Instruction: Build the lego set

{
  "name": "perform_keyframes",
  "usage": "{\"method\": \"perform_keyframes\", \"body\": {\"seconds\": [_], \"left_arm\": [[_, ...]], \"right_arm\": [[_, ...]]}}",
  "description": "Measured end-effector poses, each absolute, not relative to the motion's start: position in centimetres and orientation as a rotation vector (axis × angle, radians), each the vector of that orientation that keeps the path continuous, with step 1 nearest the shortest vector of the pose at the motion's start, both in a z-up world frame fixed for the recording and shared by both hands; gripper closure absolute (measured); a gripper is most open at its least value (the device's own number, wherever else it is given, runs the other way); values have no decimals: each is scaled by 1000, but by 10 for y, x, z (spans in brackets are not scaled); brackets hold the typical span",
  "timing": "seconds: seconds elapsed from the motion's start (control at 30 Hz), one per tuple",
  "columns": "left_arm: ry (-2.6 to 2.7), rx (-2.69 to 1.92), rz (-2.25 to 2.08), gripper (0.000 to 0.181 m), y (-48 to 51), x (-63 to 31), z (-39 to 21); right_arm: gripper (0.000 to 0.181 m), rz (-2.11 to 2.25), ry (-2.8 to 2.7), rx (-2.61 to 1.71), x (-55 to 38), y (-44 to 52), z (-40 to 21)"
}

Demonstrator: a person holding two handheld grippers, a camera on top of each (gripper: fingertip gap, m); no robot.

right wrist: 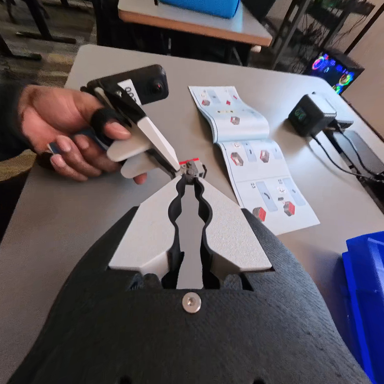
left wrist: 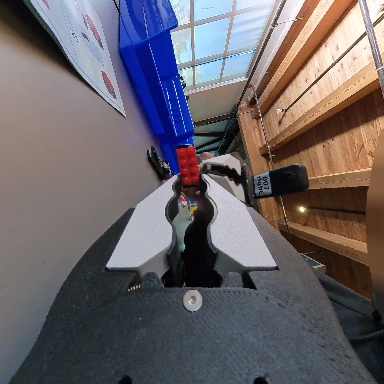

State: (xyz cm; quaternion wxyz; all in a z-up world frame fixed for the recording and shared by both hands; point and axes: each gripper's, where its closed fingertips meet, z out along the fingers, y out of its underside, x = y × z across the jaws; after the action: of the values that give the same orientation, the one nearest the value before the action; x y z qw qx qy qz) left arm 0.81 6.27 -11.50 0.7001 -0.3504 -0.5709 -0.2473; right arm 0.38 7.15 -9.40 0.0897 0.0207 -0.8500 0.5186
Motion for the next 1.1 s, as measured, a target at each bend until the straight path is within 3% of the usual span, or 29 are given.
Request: {"method": "perform_keyframes", "body": {"seconds": [1.1], "left_arm": [[-1257,-813,-577,165,69,12,-115]], "right_arm": [[168,1509,-2459,220,10,62,-100]]}}
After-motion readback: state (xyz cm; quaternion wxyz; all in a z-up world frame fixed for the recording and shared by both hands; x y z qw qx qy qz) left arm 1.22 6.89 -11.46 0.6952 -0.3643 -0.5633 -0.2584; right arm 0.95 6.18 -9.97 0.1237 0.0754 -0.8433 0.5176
